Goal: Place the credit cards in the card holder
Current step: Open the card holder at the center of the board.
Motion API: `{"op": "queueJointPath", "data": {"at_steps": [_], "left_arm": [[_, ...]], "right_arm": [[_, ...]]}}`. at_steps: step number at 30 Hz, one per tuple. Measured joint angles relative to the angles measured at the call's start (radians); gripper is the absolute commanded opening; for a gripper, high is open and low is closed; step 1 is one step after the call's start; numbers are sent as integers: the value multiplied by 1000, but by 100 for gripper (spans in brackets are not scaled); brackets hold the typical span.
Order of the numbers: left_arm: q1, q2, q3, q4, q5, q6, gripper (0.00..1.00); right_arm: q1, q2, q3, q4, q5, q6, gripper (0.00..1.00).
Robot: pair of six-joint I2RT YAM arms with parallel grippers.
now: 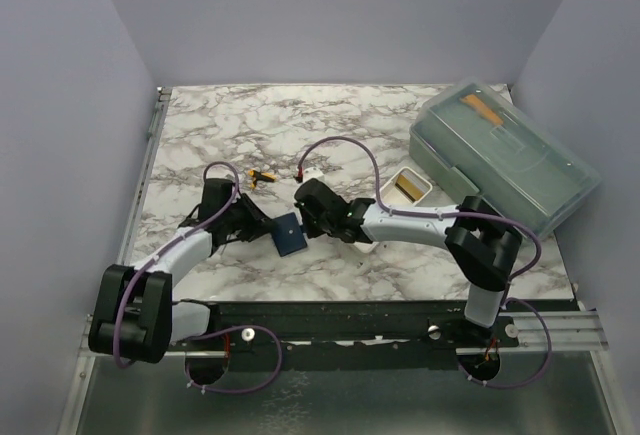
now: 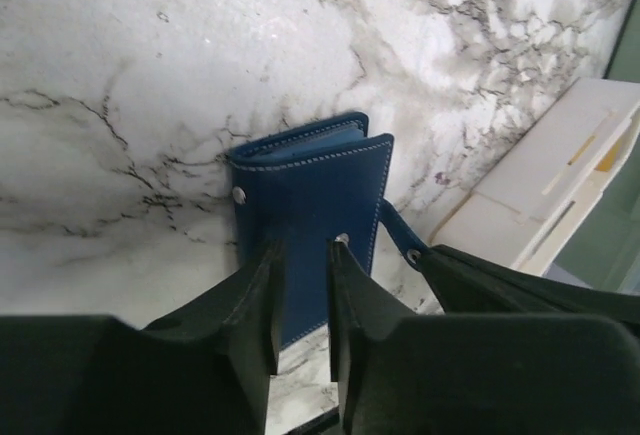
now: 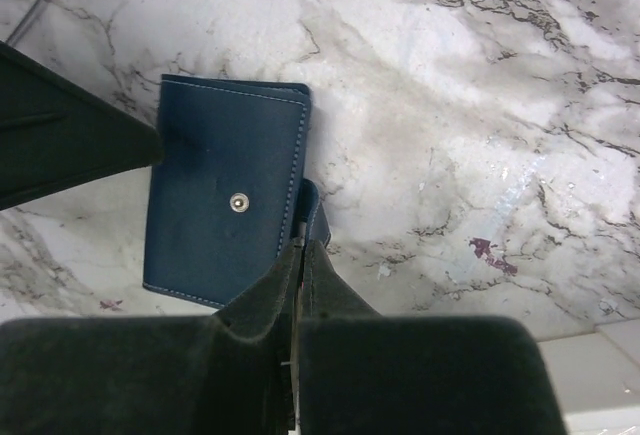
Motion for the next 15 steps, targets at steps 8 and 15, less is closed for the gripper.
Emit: {"op": "queueJointPath", "data": {"at_steps": [8,15], "left_arm": [[0,-182,-19,-73,-23,13,43],[-5,-187,-53,-121,-46,-27,58]], "right_arm": [[-2,-65,3,-3,-66,10,0],[-2,-96,41,-2,-128,11,0]]}}
